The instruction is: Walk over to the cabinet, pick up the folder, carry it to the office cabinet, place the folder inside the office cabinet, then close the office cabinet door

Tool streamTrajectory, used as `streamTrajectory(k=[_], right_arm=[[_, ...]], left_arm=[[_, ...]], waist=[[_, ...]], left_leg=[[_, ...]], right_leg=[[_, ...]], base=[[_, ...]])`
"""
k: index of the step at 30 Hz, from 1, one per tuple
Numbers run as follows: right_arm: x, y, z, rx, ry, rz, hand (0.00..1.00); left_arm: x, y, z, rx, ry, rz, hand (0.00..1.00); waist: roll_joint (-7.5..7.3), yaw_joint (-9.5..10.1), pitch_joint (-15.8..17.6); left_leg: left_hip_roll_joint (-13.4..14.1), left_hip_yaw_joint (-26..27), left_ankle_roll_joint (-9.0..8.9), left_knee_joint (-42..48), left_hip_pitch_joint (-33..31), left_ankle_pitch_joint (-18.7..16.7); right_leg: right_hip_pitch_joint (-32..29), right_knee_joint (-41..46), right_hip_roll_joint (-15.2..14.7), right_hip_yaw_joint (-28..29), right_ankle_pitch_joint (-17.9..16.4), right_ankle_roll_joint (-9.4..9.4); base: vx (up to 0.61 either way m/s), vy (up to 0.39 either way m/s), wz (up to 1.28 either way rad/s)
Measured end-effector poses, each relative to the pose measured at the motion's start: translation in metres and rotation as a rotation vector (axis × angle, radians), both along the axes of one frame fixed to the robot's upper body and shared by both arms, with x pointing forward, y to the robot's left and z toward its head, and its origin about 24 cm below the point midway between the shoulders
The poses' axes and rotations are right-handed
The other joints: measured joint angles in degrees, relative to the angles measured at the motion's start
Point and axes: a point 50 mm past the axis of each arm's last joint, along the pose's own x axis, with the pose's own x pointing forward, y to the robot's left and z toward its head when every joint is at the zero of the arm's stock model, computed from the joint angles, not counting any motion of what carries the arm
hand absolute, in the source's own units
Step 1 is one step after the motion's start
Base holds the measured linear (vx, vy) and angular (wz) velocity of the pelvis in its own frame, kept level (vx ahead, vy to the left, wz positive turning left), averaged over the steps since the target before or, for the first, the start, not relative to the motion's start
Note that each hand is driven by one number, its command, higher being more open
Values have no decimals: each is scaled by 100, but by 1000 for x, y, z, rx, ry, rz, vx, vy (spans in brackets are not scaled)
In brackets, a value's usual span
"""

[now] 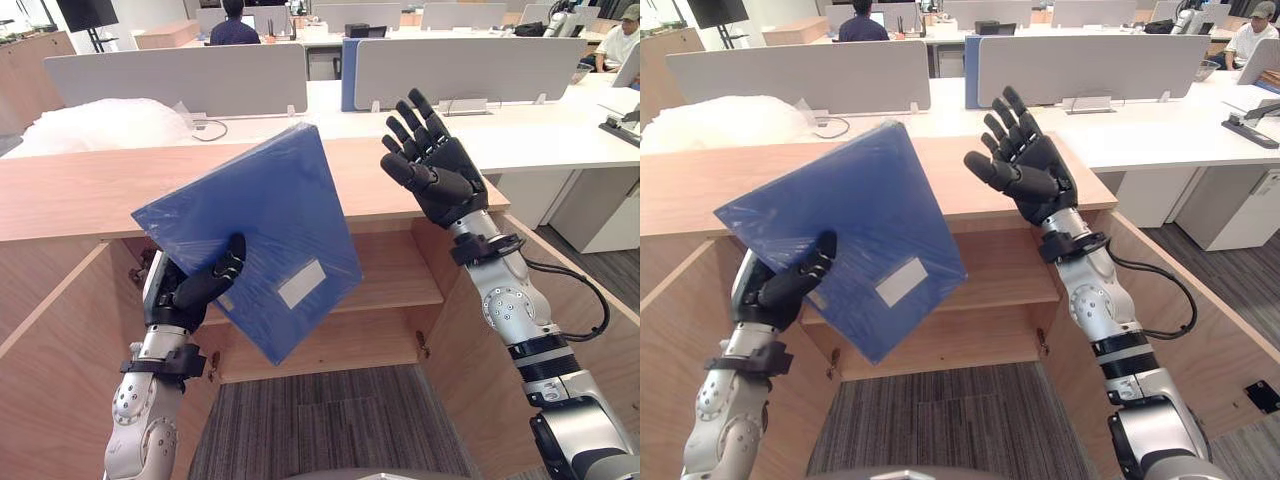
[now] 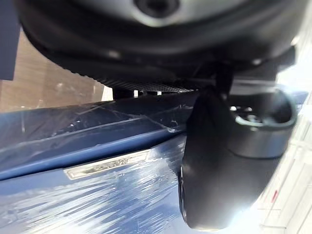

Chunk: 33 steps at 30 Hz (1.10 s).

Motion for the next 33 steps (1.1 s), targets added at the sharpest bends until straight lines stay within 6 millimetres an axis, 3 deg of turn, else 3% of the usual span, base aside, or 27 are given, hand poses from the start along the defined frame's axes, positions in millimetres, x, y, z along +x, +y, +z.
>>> streamTrajectory(k=[8,16,17,21,28,29,33], right_arm=[[-2,33,-27,-91,82,138,100],[6,44,-27,-294,78,188,100],[8,44,-27,-381,76,196,0],[12,44,-29,-561,99,220,0],[12,43,-35,-705,131,256,0],[11,42,-35,-738,131,273,0],[8,39,-41,-797,143,323,0]], left_arm=[[15,-22,9,20,-46,-94,0],[26,-24,5,64,-33,-127,0],[29,-23,4,86,-27,-137,0],[39,-20,1,135,1,-164,0],[39,-17,-10,155,48,-184,0],[39,-15,-13,164,60,-188,100],[38,-6,-26,205,137,-223,100]], waist=[[14,1,14],[-1,31,19],[-8,46,14],[-37,110,6],[-51,153,-5],[-51,155,-7],[-73,163,-28]], left_leg=[[-21,-70,19,-1,1,32],[42,-70,10,-23,-5,47],[55,-69,1,-18,-24,54],[129,-54,-35,2,-76,75],[246,-54,-130,2,-88,83],[268,-54,-148,2,-92,86],[343,-53,-217,3,-94,87]], right_leg=[[24,18,-17,-75,-2,1],[49,-67,26,-63,39,-11],[61,-136,49,-59,83,-26],[68,-263,134,-33,181,-73],[90,-358,265,-13,230,-155],[89,-365,287,-11,234,-167],[87,-373,341,1,230,-219]], base=[[-2,0,4],[-15,-1,0],[-16,-12,-3],[-3,-26,-4],[-5,-39,-2],[-5,-37,-2],[3,-36,-2]])
